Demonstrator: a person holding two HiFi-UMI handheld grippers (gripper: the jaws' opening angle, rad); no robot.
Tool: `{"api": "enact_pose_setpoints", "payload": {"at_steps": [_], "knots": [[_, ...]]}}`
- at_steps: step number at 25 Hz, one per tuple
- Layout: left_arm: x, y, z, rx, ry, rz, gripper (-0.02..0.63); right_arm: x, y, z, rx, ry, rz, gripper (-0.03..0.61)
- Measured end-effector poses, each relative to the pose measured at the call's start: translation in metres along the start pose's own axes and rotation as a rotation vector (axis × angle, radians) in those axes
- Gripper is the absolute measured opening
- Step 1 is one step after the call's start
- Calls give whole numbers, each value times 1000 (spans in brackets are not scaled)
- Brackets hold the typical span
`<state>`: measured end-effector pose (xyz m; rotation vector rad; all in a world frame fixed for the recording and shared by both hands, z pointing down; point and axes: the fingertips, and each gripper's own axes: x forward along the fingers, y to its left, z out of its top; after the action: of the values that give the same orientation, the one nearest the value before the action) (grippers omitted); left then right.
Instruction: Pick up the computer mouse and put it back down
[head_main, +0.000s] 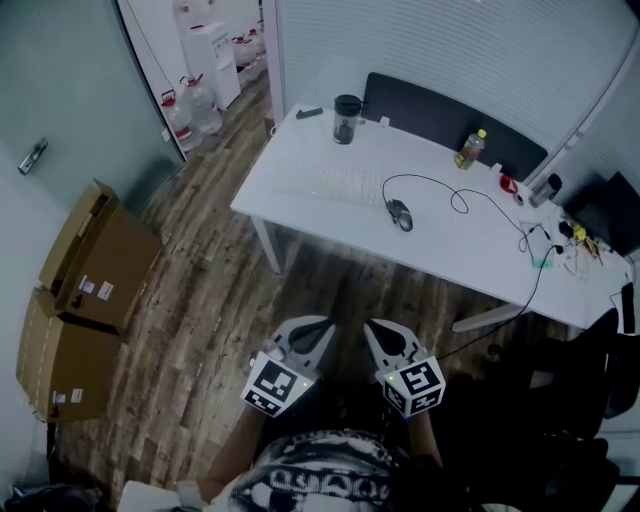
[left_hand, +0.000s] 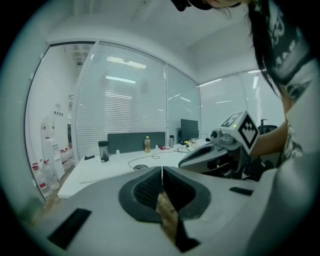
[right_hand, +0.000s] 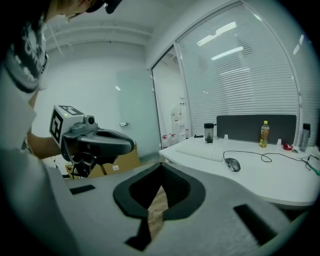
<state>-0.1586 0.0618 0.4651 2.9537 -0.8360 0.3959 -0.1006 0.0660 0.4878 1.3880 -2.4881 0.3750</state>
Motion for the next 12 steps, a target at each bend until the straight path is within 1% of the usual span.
{"api": "enact_pose_setpoints", "payload": {"at_steps": [6, 9, 12], "knots": [[5, -3, -4, -32, 1, -33, 5, 5, -6, -1, 8, 16, -20, -3], [10, -1, -8, -51, 7, -34, 5, 9, -14, 1, 8, 16, -19, -3], [19, 6, -5, -50, 11, -25, 5, 16, -27, 4, 12, 14, -18, -3]]}}
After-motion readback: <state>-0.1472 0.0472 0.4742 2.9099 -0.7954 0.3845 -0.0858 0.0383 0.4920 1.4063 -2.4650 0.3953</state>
